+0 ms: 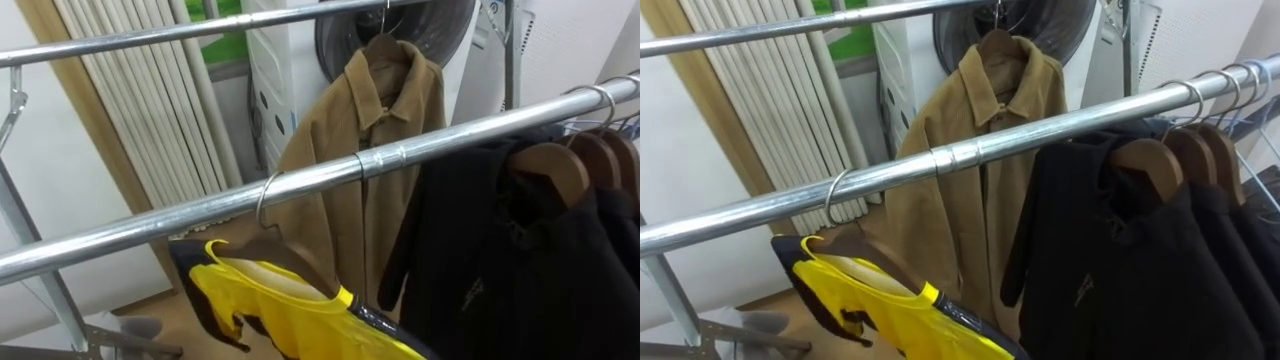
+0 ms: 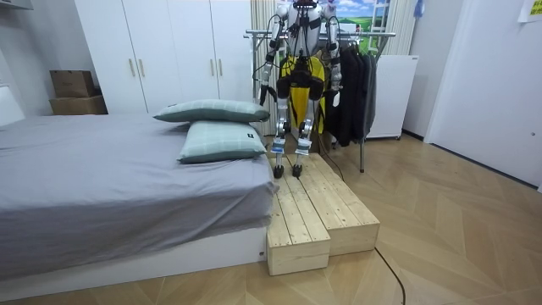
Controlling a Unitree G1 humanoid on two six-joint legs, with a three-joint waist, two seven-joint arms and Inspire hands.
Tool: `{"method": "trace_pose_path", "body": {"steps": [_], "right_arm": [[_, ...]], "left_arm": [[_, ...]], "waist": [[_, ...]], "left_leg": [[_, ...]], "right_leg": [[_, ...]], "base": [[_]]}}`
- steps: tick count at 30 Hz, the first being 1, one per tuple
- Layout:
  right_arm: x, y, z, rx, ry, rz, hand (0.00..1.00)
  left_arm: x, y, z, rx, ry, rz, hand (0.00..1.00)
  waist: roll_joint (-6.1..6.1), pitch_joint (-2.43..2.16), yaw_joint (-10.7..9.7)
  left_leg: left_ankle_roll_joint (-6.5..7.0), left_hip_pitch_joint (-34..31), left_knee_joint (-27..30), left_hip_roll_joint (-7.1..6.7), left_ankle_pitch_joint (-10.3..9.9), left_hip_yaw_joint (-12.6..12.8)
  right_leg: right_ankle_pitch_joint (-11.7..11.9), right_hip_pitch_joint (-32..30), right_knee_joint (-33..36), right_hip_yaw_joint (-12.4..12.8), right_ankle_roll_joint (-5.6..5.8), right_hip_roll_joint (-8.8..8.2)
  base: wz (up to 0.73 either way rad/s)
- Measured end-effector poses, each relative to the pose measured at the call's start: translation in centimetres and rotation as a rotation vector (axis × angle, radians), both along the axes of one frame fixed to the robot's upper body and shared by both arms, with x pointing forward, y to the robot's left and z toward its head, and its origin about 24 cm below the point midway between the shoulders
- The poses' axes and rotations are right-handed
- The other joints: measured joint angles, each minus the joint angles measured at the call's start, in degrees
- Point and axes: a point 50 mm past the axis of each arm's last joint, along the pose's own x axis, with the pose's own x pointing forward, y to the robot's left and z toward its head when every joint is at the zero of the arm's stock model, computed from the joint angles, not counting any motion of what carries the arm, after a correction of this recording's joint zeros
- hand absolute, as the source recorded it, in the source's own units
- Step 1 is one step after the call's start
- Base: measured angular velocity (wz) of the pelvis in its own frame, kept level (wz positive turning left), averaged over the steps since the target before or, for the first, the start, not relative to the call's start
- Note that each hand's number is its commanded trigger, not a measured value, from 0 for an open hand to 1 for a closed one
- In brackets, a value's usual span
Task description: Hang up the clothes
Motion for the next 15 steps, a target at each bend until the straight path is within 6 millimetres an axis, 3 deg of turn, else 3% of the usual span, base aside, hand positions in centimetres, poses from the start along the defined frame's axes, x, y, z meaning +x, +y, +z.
{"method": "trace_pose_path", "body": {"steps": [15], "right_arm": [[-0.22,0.13,-0.06,-0.001,0.01,-0.004,0.0]], "left_arm": [[-0.18,0.1,0.01,-0.013,0.004,0.011,0.0]], "waist": [[-0.1,-0.02,0.05]], "left_leg": [[-0.01,0.32,-0.03,-0.03,-0.01,0.16]], "right_leg": [[0.0,0.1,0.06,0.21,0.0,0.0]], "base": [[0.0]]}}
